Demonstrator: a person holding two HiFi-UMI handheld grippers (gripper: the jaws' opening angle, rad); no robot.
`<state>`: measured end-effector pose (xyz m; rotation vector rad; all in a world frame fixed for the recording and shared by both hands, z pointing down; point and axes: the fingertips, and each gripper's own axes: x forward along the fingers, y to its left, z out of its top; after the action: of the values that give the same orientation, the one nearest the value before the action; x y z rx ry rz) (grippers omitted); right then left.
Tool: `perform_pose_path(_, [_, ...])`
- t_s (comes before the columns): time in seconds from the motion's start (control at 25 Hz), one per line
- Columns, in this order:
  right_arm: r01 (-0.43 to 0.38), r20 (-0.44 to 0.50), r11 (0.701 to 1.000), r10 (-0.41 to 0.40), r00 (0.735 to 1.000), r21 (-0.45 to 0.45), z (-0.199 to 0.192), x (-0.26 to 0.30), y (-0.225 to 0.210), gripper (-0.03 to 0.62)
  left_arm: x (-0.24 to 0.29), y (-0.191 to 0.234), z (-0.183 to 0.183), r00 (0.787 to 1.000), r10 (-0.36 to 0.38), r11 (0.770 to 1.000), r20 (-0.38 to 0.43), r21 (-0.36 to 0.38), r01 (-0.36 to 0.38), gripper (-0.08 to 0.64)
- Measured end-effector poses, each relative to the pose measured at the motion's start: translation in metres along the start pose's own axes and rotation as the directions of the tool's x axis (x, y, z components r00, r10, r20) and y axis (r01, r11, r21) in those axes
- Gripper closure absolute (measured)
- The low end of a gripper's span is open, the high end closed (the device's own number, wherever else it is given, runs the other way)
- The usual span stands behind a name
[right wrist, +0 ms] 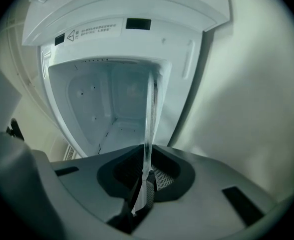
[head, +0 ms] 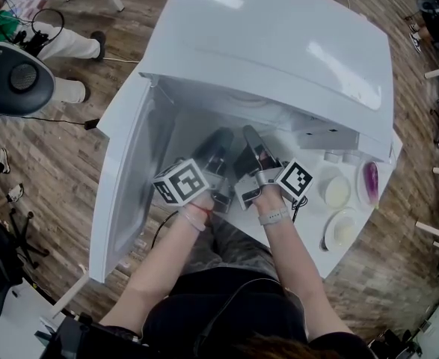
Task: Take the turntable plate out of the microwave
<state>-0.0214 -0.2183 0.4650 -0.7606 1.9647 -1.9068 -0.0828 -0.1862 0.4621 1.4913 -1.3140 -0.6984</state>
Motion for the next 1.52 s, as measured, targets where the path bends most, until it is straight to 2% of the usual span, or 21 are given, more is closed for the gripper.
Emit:
perform_pose_path(0.36, [-0.007,-0.024,1.000,0.008,1.000,0.014,-0.007,-0.008,0.001,0.537,0.007,0.001,0.002,1.000,-0.020,0.997,0.010,-0.072,0.021,0.469])
perform_pose_path(1.0, [-0.021,-0.061,1.000,0.022,0.998,0.021,-0.023,-0.024,0.005,0.535,0.013,0.004,0.003,0.999,-0.039,0.987,0.033,-0.155,0.044,0.469])
perform_pose_path(1.52, [-0.005,-0.104,1.000,0.007,0.995,0.022,-0.041,-0.037,-0.001,0.535,0.014,0.006,-0.005,0.999,-0.046,0.980,0.020,-0.192,0.049,0.469])
